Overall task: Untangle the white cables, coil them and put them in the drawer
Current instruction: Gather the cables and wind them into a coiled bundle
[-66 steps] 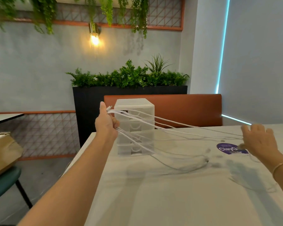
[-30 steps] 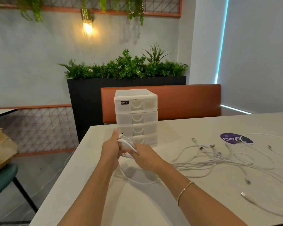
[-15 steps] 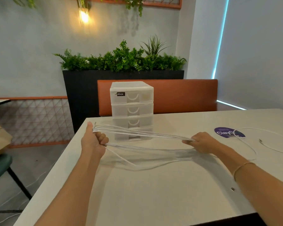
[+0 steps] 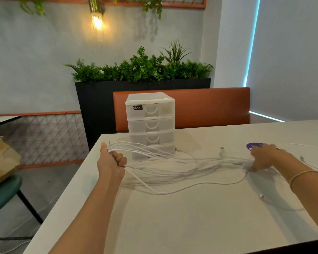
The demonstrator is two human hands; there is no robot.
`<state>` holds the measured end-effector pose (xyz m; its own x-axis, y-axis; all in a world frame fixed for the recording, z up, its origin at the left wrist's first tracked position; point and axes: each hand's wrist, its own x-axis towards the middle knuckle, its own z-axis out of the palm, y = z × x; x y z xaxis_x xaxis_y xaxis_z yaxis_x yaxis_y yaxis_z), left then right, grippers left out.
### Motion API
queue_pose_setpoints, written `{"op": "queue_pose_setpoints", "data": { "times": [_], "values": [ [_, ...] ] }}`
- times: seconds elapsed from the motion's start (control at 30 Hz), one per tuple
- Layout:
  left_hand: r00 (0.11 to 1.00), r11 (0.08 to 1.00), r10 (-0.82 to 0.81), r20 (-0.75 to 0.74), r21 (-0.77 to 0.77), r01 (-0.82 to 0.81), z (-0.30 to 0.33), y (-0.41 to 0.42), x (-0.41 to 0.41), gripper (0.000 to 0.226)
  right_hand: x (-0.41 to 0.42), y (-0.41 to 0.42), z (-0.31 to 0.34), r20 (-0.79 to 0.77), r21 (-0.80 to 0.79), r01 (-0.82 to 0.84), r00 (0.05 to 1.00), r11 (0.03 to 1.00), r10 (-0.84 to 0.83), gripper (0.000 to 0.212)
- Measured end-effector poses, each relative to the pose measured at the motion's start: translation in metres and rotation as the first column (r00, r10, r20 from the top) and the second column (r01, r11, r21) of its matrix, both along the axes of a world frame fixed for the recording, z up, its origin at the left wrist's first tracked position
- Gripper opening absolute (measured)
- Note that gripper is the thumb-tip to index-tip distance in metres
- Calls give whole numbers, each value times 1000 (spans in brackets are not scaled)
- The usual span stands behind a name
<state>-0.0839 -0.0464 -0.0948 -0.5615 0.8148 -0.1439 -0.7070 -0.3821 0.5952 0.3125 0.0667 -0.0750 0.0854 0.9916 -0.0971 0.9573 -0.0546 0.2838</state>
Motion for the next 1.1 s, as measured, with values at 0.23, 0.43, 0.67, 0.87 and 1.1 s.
{"op": "queue_pose_setpoints", "data": {
  "times": [0.23, 0.43, 0.67, 0.87, 1.1],
  "values": [
    [999, 999, -36, -24, -3, 36, 1, 2, 10, 56, -167, -78, 34, -607, 340, -593, 454, 730, 652, 83],
    [999, 999, -51, -10, 12, 51, -2, -1, 10, 61, -262, -101, -5, -814, 173, -607, 355, 776, 459, 66],
    [998, 998, -55, 8, 14, 55, -1, 1, 8, 68, -251, -102, -4, -851, 74, -688, 335, 722, 405, 18],
    [996, 996, -90, -26, 9, 90, 2, 2, 14, 55, -197, -77, 4, -867, 6, -717, 344, 697, 361, 15],
    [997, 998, -68, -40, -21, 67, 1, 2, 14, 50, -141, -50, 11, -796, -67, -659, 488, 749, 358, 31]
  ]
}}
